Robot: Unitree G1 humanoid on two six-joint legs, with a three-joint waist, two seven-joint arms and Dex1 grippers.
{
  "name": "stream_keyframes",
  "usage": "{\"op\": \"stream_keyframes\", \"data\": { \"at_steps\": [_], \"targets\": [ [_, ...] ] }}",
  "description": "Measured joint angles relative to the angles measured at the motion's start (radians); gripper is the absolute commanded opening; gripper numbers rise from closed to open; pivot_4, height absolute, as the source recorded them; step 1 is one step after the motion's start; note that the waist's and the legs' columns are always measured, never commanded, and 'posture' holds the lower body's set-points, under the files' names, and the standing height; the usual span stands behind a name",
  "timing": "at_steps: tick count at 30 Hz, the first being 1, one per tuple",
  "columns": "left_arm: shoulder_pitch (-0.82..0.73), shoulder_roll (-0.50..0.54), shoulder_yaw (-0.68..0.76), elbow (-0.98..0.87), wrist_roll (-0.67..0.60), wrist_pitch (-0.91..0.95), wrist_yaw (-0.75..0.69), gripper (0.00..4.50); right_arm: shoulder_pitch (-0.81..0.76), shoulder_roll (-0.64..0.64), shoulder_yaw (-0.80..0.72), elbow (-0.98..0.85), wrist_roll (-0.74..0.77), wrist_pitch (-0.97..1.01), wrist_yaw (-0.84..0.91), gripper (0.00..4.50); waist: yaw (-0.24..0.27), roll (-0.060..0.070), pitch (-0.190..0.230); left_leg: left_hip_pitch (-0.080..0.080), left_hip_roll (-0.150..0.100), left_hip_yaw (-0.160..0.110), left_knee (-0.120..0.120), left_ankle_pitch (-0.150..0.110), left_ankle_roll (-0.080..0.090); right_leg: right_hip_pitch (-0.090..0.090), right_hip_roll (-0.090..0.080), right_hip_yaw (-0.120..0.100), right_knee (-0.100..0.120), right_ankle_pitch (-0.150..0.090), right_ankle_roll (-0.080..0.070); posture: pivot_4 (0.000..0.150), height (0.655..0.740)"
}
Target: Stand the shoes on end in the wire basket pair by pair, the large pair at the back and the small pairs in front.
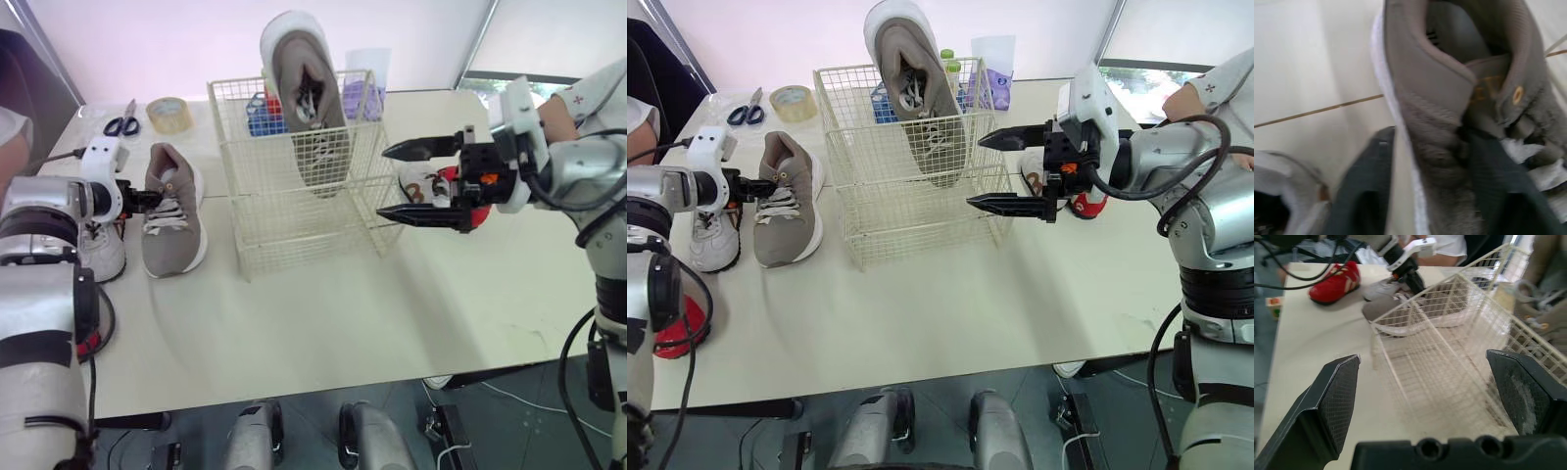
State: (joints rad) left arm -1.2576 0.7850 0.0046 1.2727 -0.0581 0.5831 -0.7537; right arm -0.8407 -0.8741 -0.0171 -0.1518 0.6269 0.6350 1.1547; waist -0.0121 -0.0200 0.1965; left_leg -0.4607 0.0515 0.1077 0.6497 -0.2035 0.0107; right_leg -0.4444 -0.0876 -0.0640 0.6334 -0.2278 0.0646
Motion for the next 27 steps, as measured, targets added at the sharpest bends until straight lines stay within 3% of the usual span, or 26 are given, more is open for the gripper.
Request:
{"op": "stream_keyframes", "data": {
  "at_steps": [1,2,8,13,16,20,24,27],
  "targets": [
    [0.004,-0.001,0.014,0.002,-0.003,0.0,0.011,0.1,0.0,0.002,0.0,0.005,-0.004,-0.002,-0.001,4.5,0.0,0.0,0.0,0.0,0.0,0.0,0.0,0.0,0.0,0.0,0.0,0.0,0.0,0.0,0.0,0.15,0.74],
    [0.008,0.0,0.031,0.003,-0.008,0.0,0.022,0.05,-0.003,0.005,0.0,0.013,-0.007,-0.006,-0.001,4.5,-0.001,0.0,0.0,0.0,0.0,0.0,0.0,0.001,0.002,0.0,0.0,0.0,0.001,0.001,0.0,0.15,0.74],
    [0.024,-0.004,0.15,0.018,-0.062,0.002,0.081,0.05,-0.046,0.046,0.002,0.079,-0.056,-0.037,-0.024,4.5,0.0,0.001,0.0,0.0,0.0,0.0,0.0,0.002,0.002,0.0,0.002,-0.002,0.003,0.002,0.003,0.15,0.74],
    [0.007,0.004,0.294,-0.011,-0.134,-0.081,0.23,0.05,-0.054,0.062,-0.004,0.094,-0.074,-0.038,-0.08,4.5,0.0,-0.002,0.001,-0.004,0.0,0.0,0.001,0.003,0.002,-0.003,0.002,-0.002,0.002,0.005,0.008,0.15,0.74],
    [0.004,0.006,0.389,-0.205,-0.202,-0.185,0.284,0.05,-0.054,0.062,-0.048,0.095,-0.071,-0.019,-0.132,4.5,0.002,-0.003,0.001,-0.012,0.0,0.0,0.002,0.003,0.001,-0.01,0.001,-0.002,0.001,0.008,0.012,0.15,0.74],
    [0.035,-0.016,0.459,-0.666,-0.281,-0.265,0.337,0.05,-0.047,0.061,-0.111,0.092,-0.056,0.029,-0.2,4.5,0.003,-0.002,0.0,-0.017,-0.002,0.006,0.002,0.005,-0.002,-0.012,0.0,-0.001,-0.002,0.011,0.018,0.15,0.74],
    [0.1,-0.11,0.428,-1.014,-0.296,-0.312,0.405,0.05,-0.02,0.061,-0.162,0.054,-0.007,0.112,-0.248,4.5,0.02,-0.002,0.0,-0.014,-0.003,0.007,0.005,0.005,-0.001,-0.009,0.0,-0.001,-0.003,0.011,0.018,0.15,0.74],
    [0.117,-0.203,0.365,-1.102,-0.261,-0.342,0.475,0.05,0.013,0.053,-0.173,-0.02,0.069,0.23,-0.27,4.5,0.03,-0.002,0.0,-0.008,-0.002,0.003,0.004,0.004,0.005,-0.001,0.002,-0.002,-0.003,0.011,0.017,0.15,0.74]
  ]
}}
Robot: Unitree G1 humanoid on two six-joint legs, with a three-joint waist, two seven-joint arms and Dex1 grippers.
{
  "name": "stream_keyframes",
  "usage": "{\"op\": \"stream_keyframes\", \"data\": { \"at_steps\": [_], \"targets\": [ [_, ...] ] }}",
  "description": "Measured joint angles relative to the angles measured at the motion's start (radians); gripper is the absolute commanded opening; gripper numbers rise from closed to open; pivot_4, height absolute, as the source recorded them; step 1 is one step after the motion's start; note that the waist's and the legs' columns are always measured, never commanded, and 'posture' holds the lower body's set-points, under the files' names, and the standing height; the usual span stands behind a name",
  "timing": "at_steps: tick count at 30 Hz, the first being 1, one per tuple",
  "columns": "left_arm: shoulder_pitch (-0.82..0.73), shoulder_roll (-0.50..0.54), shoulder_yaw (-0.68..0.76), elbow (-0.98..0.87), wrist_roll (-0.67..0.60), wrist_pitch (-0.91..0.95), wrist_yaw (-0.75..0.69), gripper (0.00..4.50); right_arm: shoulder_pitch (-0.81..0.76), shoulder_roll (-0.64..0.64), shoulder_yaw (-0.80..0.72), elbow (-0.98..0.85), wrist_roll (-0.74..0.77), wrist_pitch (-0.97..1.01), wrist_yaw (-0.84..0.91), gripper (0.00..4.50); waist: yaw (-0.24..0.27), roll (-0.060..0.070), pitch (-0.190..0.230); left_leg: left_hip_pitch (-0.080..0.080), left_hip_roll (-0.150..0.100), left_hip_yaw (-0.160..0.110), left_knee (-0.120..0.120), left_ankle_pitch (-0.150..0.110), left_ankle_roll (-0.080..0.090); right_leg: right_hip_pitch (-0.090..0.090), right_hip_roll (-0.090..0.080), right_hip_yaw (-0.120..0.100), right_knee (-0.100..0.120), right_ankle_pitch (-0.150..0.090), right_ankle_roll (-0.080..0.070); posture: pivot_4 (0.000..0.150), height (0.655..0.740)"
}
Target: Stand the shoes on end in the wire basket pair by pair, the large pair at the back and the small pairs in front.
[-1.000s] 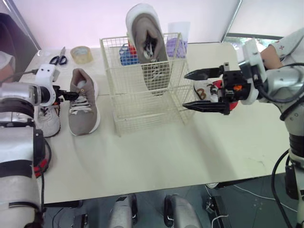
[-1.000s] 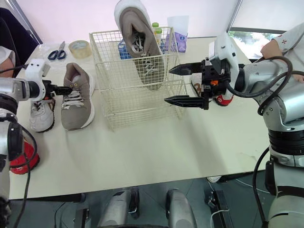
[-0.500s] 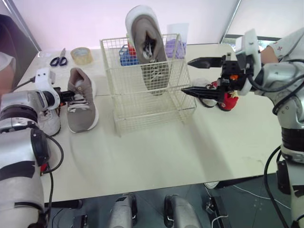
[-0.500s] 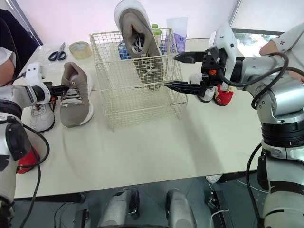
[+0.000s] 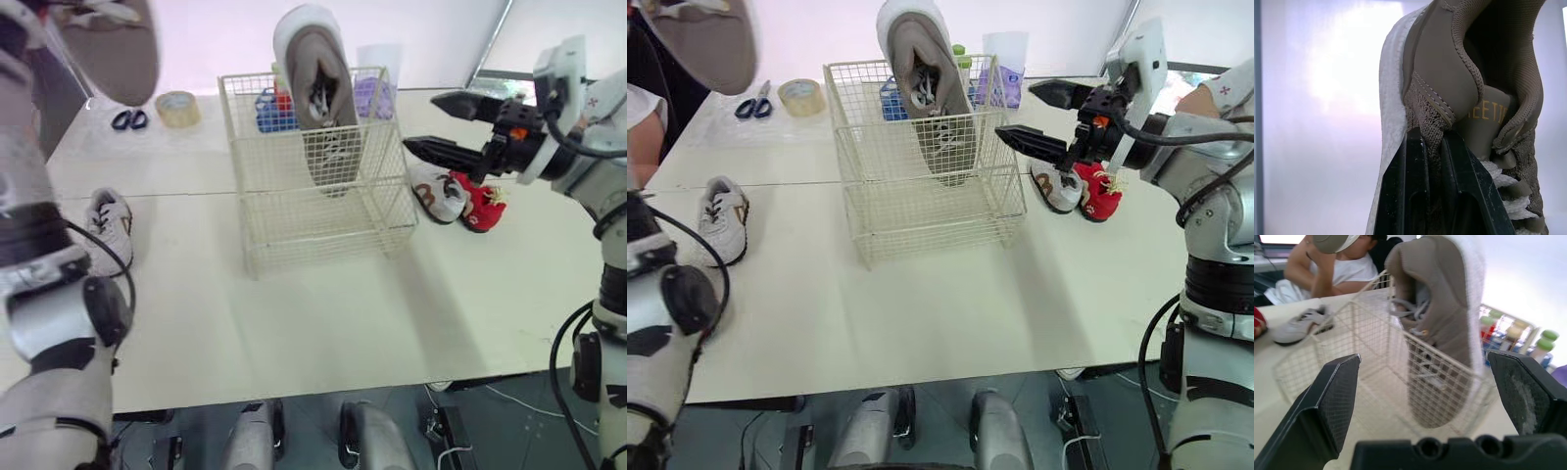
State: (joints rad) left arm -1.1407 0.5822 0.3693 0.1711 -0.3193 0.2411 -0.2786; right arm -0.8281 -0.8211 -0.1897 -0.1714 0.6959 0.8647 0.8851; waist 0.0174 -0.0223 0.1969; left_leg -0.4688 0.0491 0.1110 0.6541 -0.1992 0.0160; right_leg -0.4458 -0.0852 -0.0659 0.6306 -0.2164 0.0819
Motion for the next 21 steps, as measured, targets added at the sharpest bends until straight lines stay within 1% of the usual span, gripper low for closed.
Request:
{"op": "stream_keyframes", "data": {
  "at_steps": [2,4,8,13,14,17,21],
  "targets": [
    [0.002,-0.064,-0.04,-0.001,0.04,-0.055,0.038,0.05,0.008,-0.006,0.006,-0.028,0.021,0.033,-0.001,4.5,-0.002,0.0,0.0,0.006,0.0,0.0,0.0,0.002,0.002,0.006,0.0,0.0,-0.002,0.002,-0.004,0.15,0.74],
    [0.005,-0.115,-0.089,0.015,0.078,-0.123,0.059,0.05,0.007,-0.013,0.007,-0.038,0.021,0.035,-0.006,4.5,-0.005,0.0,0.0,0.007,0.001,0.001,0.0,0.003,0.003,0.007,-0.001,0.0,-0.005,0.005,-0.01,0.15,0.74],
    [-0.009,-0.209,-0.122,0.123,0.093,-0.246,0.075,0.05,0.008,-0.021,0.01,-0.044,0.021,0.039,-0.012,4.5,-0.01,0.0,0.0,0.008,0.002,0.002,-0.001,0.005,0.006,0.007,-0.002,0.001,-0.011,0.015,-0.014,0.15,0.74],
    [-0.045,-0.244,-0.144,0.231,0.113,-0.335,0.085,0.05,0.04,-0.052,-0.005,-0.097,0.058,0.091,-0.027,4.5,-0.008,0.0,0.0,0.005,0.002,0.003,-0.002,0.007,0.009,0.003,-0.002,0.001,-0.013,0.017,-0.012,0.15,0.74],
    [-0.052,-0.251,-0.146,0.247,0.115,-0.356,0.087,0.05,0.057,-0.063,-0.016,-0.112,0.07,0.106,-0.032,4.5,-0.005,0.0,0.0,0.005,0.002,0.003,-0.003,0.007,0.009,0.003,-0.002,0.001,-0.014,0.019,-0.009,0.15,0.74],
    [-0.054,-0.278,-0.147,0.294,0.116,-0.411,0.098,0.05,0.104,-0.07,-0.057,-0.158,0.11,0.15,-0.057,4.5,-0.002,0.0,0.0,0.005,0.002,0.004,-0.004,0.007,0.01,0.003,-0.002,0.001,-0.015,0.019,-0.008,0.15,0.74],
    [-0.059,-0.319,-0.143,0.348,0.11,-0.446,0.108,0.05,0.114,-0.069,-0.102,-0.195,0.145,0.17,-0.106,4.5,-0.003,0.0,0.0,0.005,0.002,0.004,-0.004,0.007,0.01,0.004,-0.002,0.001,-0.016,0.019,-0.008,0.15,0.74]
  ]
}}
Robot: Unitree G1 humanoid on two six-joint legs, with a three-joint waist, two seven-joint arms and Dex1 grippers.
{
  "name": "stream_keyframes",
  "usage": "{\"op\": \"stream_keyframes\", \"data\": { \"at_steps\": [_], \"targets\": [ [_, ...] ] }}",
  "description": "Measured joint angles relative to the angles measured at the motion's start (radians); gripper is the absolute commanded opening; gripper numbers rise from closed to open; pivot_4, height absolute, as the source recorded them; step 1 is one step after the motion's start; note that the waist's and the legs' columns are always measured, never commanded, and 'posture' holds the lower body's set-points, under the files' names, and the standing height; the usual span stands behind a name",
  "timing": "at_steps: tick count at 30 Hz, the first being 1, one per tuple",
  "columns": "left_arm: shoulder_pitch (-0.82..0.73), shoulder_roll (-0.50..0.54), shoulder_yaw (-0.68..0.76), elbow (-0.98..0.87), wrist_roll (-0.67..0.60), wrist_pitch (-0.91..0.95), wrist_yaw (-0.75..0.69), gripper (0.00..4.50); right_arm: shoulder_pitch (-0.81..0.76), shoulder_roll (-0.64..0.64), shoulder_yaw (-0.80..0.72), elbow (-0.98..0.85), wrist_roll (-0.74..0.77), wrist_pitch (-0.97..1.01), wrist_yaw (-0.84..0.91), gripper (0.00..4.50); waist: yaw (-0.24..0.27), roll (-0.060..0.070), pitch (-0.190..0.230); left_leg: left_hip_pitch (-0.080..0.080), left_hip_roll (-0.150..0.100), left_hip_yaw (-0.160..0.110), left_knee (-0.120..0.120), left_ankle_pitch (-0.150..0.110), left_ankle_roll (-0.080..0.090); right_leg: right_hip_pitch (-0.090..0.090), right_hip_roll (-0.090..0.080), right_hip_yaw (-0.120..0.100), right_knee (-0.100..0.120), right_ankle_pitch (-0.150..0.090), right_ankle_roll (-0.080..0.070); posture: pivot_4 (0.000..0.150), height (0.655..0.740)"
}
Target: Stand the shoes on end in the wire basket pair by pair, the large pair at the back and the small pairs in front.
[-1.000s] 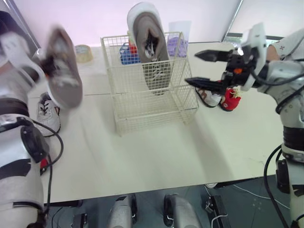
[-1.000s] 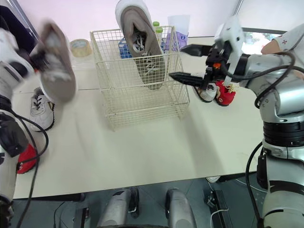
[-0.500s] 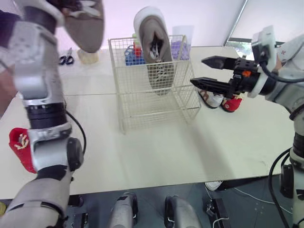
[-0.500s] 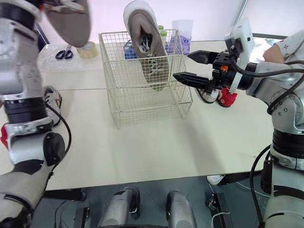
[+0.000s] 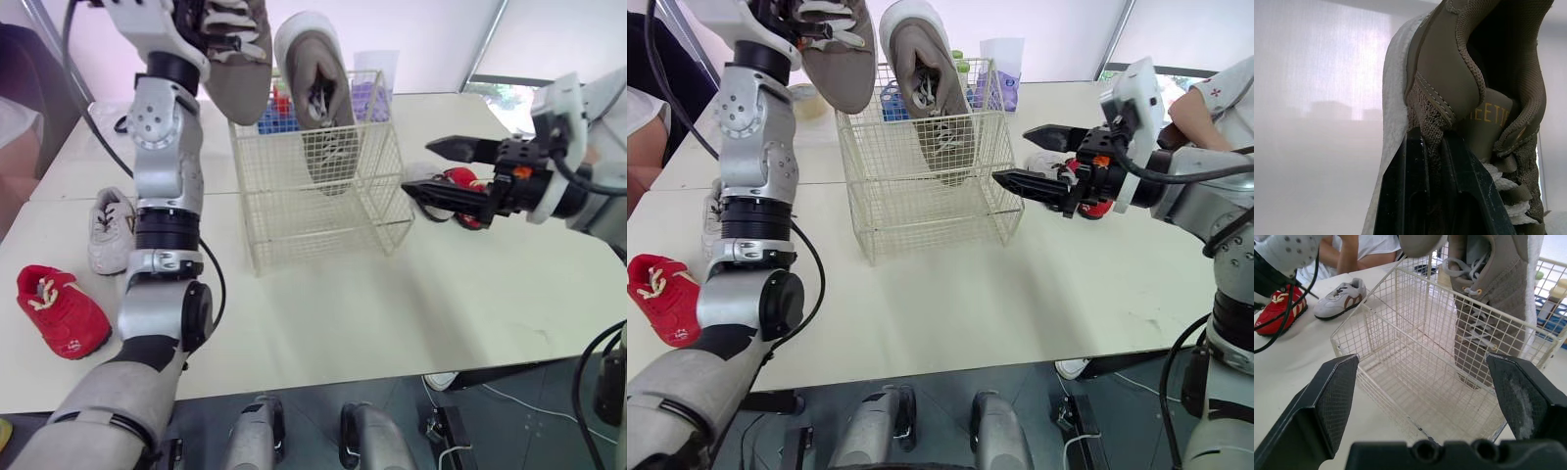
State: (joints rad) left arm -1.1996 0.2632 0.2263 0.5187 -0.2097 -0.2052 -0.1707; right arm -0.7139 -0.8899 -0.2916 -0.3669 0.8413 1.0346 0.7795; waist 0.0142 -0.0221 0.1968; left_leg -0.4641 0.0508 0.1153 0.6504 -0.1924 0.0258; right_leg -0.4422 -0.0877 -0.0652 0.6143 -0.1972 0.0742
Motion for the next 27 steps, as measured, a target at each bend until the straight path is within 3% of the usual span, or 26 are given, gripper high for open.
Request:
{"op": "stream_keyframes", "data": {
  "at_steps": [13,24,27],
  "targets": [
    [-0.033,-0.098,-0.016,0.139,0.027,-0.116,0.021,0.05,0.04,0.0,-0.008,-0.022,0.028,-0.019,-0.055,4.5,0.005,0.0,0.0,0.0,0.0,-0.001,0.002,0.0,0.001,0.002,-0.001,0.0,-0.001,-0.001,-0.003,0.15,0.74],
    [0.052,-0.119,-0.094,0.23,0.143,-0.175,0.053,0.05,0.046,0.008,-0.007,-0.018,0.026,-0.074,-0.067,4.5,0.0,0.0,-0.001,0.001,0.0,-0.001,0.002,0.0,0.001,0.002,0.0,0.0,0.0,-0.001,-0.003,0.15,0.74],
    [0.099,-0.141,-0.089,0.172,0.121,-0.139,0.052,1.13,0.052,0.011,-0.004,-0.011,0.024,-0.094,-0.067,4.5,0.0,0.001,-0.001,0.002,0.001,-0.001,0.002,0.0,0.001,0.003,-0.001,0.0,0.0,-0.001,-0.003,0.15,0.74]
  ]
}}
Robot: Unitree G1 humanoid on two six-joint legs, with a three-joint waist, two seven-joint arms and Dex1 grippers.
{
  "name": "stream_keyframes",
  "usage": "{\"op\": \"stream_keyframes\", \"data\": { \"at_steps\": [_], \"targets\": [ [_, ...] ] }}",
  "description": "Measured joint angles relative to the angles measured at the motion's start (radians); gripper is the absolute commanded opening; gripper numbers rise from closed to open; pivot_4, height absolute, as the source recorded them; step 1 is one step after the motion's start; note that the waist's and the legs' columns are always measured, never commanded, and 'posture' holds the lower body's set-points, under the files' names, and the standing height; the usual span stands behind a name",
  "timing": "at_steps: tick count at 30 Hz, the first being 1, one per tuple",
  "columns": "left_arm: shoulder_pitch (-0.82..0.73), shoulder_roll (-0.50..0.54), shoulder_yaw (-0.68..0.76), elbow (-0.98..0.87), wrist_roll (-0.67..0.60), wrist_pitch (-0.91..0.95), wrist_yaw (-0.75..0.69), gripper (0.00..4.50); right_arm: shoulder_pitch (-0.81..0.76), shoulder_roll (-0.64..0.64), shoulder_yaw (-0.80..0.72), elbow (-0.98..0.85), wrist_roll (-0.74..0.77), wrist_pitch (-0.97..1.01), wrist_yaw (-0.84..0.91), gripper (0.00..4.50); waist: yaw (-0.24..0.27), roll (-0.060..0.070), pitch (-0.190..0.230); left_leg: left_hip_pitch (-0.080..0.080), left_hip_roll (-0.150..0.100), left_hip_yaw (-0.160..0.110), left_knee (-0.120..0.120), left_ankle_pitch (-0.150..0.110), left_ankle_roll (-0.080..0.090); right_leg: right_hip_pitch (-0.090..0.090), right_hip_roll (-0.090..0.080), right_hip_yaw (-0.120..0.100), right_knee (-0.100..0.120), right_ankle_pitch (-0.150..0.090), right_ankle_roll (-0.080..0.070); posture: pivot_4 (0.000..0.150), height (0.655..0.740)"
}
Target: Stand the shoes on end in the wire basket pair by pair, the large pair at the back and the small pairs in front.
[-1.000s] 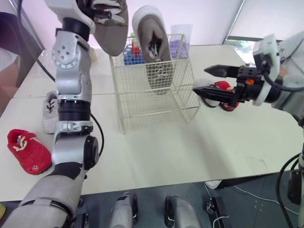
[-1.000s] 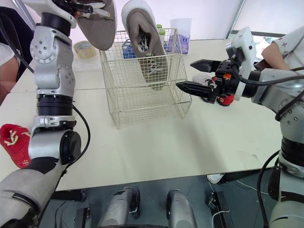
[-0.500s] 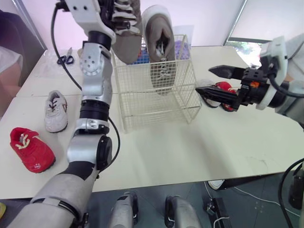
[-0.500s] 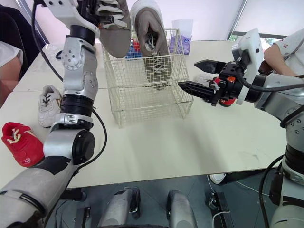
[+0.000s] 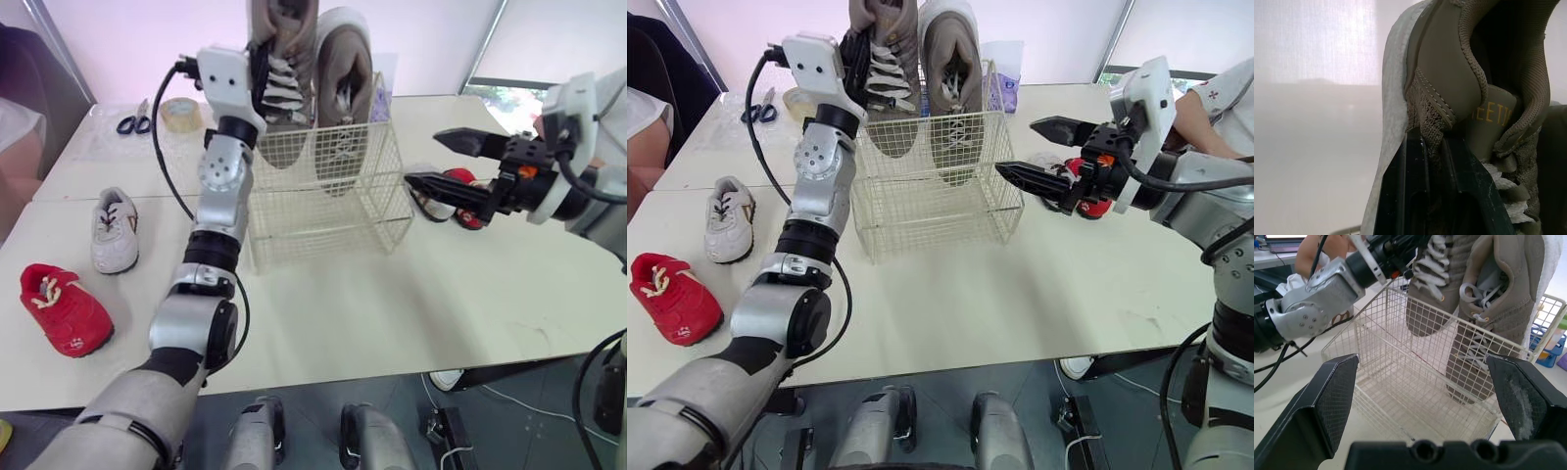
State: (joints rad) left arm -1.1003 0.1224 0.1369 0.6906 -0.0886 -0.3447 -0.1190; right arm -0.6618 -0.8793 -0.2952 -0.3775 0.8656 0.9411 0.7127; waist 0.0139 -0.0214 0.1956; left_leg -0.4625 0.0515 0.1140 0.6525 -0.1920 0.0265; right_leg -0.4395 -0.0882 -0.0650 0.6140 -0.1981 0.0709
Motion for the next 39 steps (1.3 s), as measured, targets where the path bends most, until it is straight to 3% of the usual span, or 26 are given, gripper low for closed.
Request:
{"op": "stream_keyframes", "data": {
  "at_steps": [2,3,5,11,17,19,22,29,33,37,39],
  "targets": [
    [0.047,-0.016,0.001,-0.049,-0.022,0.048,-0.004,2.01,0.002,0.006,0.007,0.008,-0.001,-0.015,0.0,4.5,-0.001,0.0,0.0,0.0,0.0,0.0,0.0,0.0,0.0,0.0,0.0,0.0,0.0,0.0,0.0,0.15,0.74],
    [0.088,-0.02,0.001,-0.097,-0.033,0.087,-0.002,2.76,0.004,0.013,0.011,0.011,-0.006,-0.025,0.0,4.5,-0.001,0.0,0.0,0.0,0.0,0.0,0.0,0.0,0.0,0.0,0.0,0.0,0.0,0.0,-0.001,0.15,0.74],
    [0.125,-0.02,0.004,-0.17,-0.047,0.145,0.0,3.57,0.006,0.018,0.015,0.014,-0.012,-0.034,0.0,4.5,-0.001,0.0,0.0,0.0,0.0,-0.001,0.0,0.0,0.0,-0.001,0.0,0.0,0.0,0.0,-0.001,0.15,0.74],
    [0.295,0.004,-0.026,-0.554,-0.097,0.44,-0.013,3.57,0.019,0.047,0.037,0.04,-0.024,-0.059,0.01,4.5,-0.002,0.0,0.0,-0.001,0.0,0.0,0.0,0.0,0.0,-0.001,0.0,0.0,0.0,0.002,0.002,0.15,0.74],
    [0.382,0.103,-0.024,-0.903,-0.166,0.72,-0.032,3.57,0.03,0.081,0.068,0.103,-0.063,-0.101,0.02,4.5,-0.003,0.001,0.0,0.001,0.0,-0.001,0.0,0.0,0.0,0.0,0.001,0.0,0.001,0.0,-0.001,0.15,0.74],
    [0.403,0.126,-0.017,-0.969,-0.188,0.79,-0.032,3.57,0.028,0.102,0.078,0.128,-0.082,-0.125,0.019,4.5,-0.003,0.001,-0.001,0.001,0.0,-0.001,0.0,0.0,0.0,0.0,0.001,0.0,0.001,0.001,-0.001,0.15,0.74],
    [0.441,0.178,0.035,-1.036,-0.233,0.877,-0.038,4.45,0.028,0.144,0.085,0.187,-0.113,-0.169,0.007,4.5,-0.006,0.001,-0.001,0.001,0.0,0.0,0.0,0.0,0.0,0.0,0.001,0.0,0.001,0.001,-0.002,0.15,0.74],
    [0.641,0.362,0.163,-1.188,-0.371,1.041,-0.143,4.45,0.032,0.151,0.071,0.322,-0.19,-0.269,0.005,4.5,-0.006,0.001,0.0,0.0,0.0,0.001,-0.002,0.001,-0.001,-0.002,0.001,0.0,0.001,0.0,-0.001,0.15,0.74],
    [0.74,0.539,0.188,-1.288,-0.489,1.133,-0.298,4.45,-0.022,0.034,0.194,0.302,-0.251,-0.283,0.172,4.5,-0.007,0.003,0.0,0.0,0.001,0.002,-0.002,-0.001,-0.003,-0.004,0.0,0.001,0.0,0.0,-0.002,0.15,0.74],
    [0.771,0.756,0.226,-1.343,-0.626,1.191,-0.515,4.45,-0.294,-0.016,0.404,0.348,-0.356,-0.351,0.452,4.5,-0.028,0.004,0.0,0.001,0.002,0.003,-0.005,-0.001,-0.004,-0.008,-0.001,-0.001,-0.003,0.003,-0.006,0.15,0.74],
    [0.772,0.789,0.24,-1.36,-0.701,1.213,-0.566,4.45,-0.386,-0.011,0.487,0.402,-0.404,-0.396,0.589,4.5,-0.032,0.004,0.0,0.002,0.003,0.002,-0.006,-0.001,-0.004,-0.009,-0.001,-0.002,-0.004,0.003,-0.006,0.15,0.74]
  ]
}}
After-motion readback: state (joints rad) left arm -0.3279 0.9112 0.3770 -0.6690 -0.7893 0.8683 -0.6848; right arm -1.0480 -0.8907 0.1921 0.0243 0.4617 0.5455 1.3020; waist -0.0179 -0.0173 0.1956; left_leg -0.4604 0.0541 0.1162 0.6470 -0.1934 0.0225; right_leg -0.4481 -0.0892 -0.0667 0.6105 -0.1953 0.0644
